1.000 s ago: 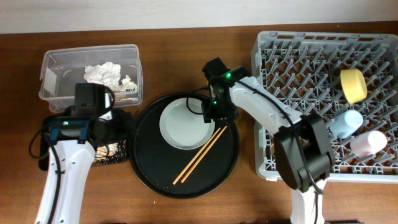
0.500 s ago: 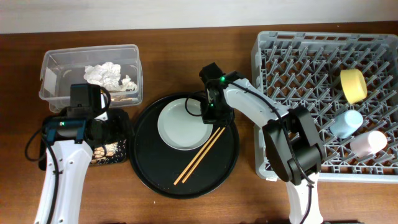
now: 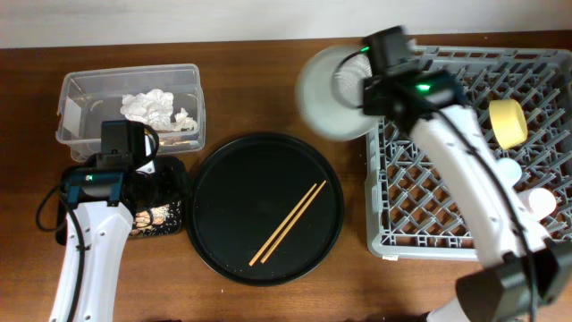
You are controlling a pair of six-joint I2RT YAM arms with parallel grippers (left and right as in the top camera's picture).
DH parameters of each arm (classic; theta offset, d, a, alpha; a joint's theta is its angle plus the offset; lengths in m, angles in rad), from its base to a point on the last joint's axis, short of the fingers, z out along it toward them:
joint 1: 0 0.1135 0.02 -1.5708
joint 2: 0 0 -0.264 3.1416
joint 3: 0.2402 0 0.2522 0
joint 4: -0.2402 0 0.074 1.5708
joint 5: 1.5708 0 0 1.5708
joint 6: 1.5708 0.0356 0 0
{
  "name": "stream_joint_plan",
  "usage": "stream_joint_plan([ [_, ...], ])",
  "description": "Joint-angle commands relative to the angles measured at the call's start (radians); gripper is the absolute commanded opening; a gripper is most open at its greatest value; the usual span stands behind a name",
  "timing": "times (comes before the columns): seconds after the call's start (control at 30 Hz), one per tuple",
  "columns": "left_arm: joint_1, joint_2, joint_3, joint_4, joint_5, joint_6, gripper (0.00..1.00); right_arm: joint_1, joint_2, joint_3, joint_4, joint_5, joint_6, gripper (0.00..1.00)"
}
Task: Sort waste into correct bins and load items into the dishwasher rack
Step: 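Lift the white plate and stand it upright in the rack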
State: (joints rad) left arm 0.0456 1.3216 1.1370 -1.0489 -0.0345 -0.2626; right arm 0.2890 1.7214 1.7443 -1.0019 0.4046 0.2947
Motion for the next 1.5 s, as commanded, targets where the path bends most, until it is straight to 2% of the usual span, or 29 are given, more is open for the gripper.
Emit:
stream_joint_plan([
  [0.0, 0.003, -0.012, 0.011, 0.0, -0.011, -0.013, 0.99, -0.08, -0.012, 0.007, 0.044, 0.462, -0.01, 0.04],
  [0.1, 0.003, -0.012, 0.011, 0.0, -0.011, -0.013, 0.99, -0.159, 0.008, 0.007, 0.073, 0.571, -0.01, 0.04],
  [0.3, 0.003, -0.012, 0.011, 0.0, -0.011, -0.013, 0.99, -0.261, 0.077, 0.006, 0.083, 0.572, -0.009, 0.04],
  [0.5, 0.003, -0.012, 0.011, 0.0, -0.011, -0.014, 0.99, -0.263, 0.166, 0.006, 0.081, 0.425, -0.008, 0.04],
  [0.67, 0.003, -0.012, 0.011, 0.0, -0.011, -0.013, 0.99, -0.262, 0.241, 0.006, 0.044, 0.383, 0.002, 0.04],
  [1.0, 0.003, -0.012, 0.011, -0.001, -0.011, -0.014, 0.99, -0.262, 0.235, 0.006, -0.022, 0.355, 0.002, 0.04],
  [1.2, 0.003, -0.012, 0.011, 0.0, -0.011, -0.014, 0.99, -0.266, 0.141, 0.008, -0.026, 0.37, 0.062, 0.04],
  [1.47, 0.003, -0.012, 0.011, 0.0, -0.011, -0.013, 0.99, -0.266, 0.101, 0.008, -0.019, 0.507, 0.062, 0.04],
])
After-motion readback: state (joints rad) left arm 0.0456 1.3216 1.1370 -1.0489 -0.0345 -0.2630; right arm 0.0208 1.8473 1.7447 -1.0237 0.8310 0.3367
